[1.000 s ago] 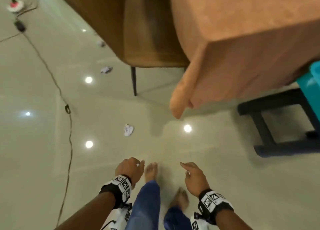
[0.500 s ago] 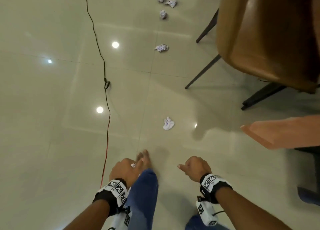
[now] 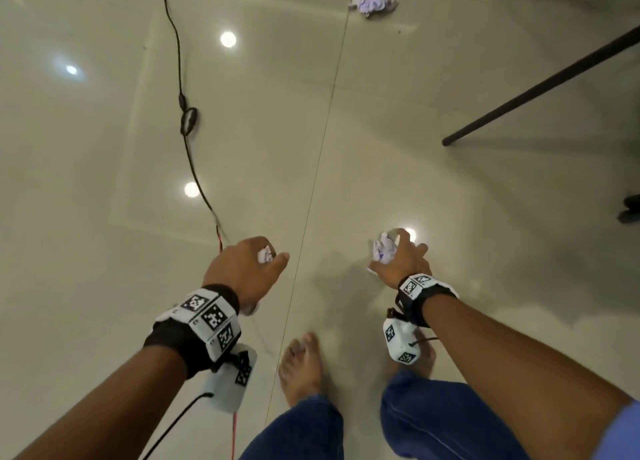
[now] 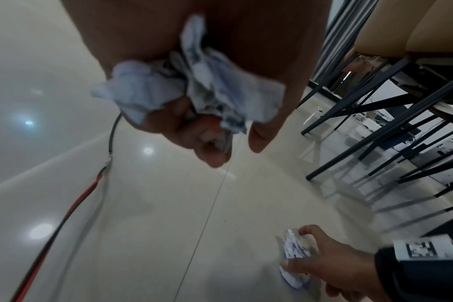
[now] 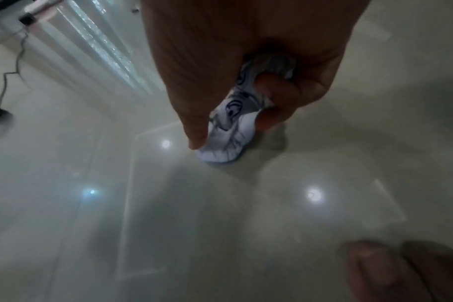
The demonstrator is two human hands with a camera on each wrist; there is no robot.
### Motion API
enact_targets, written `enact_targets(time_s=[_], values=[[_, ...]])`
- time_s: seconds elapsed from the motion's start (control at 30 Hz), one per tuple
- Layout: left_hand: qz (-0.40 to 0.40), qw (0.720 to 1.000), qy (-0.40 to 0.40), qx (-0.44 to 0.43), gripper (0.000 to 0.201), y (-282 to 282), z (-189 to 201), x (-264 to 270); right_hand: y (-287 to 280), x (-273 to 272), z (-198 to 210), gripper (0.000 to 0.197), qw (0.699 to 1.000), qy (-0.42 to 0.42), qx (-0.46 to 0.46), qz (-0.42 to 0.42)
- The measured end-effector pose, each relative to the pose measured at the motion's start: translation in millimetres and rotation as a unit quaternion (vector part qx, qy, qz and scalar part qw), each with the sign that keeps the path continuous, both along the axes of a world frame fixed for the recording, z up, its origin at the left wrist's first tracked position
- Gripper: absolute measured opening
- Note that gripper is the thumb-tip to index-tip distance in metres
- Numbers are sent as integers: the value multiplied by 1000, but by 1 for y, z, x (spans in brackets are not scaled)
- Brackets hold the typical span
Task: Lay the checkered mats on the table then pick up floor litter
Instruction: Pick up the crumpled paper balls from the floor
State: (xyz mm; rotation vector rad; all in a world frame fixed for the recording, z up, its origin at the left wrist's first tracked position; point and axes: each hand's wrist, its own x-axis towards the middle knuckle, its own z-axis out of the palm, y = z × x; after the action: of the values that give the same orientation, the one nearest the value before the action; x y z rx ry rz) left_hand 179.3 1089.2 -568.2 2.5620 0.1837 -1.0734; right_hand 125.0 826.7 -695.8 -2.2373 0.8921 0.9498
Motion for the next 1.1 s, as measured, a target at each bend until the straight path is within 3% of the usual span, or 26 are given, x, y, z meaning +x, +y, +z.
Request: enact_targets(time_s=[0.1, 0.2, 0.27, 0.47, 0.57, 0.67, 0.8, 0.9, 1.0, 1.1], values=[[6, 1000, 9, -14, 29, 6, -17, 8, 5, -4, -19, 54, 997, -33, -2, 70], [20, 1000, 3, -24, 27, 9, -3, 8, 11, -5, -1, 31, 989, 1, 26, 149], [34, 999, -2, -28, 26, 11, 19, 10, 14, 5, 22, 11, 993, -14, 57, 98], [135, 986, -23, -98, 19, 27, 126, 49, 23, 74, 142, 11, 989, -58, 132, -21], [181, 971, -20, -157, 50, 47, 190, 101, 26, 136, 210, 33, 986, -54, 157, -31], [171, 970, -27, -172, 80, 61, 246, 166, 27, 203, 264, 42, 989, -36, 142, -5], [169, 968, -89, -163, 56, 67, 290, 268, 32, 290, 303, 29, 990, -12, 110, 91], [195, 965, -96, -147, 51, 66, 299, 344, 30, 348, 308, 26, 992, -18, 85, 94], [233, 953, -91, -170, 52, 53, 287, 417, 24, 409, 297, 22, 996, -7, 71, 49], [215, 955, -63, -195, 47, 25, 257, 482, 11, 463, 282, 25, 998, -8, 63, 28]])
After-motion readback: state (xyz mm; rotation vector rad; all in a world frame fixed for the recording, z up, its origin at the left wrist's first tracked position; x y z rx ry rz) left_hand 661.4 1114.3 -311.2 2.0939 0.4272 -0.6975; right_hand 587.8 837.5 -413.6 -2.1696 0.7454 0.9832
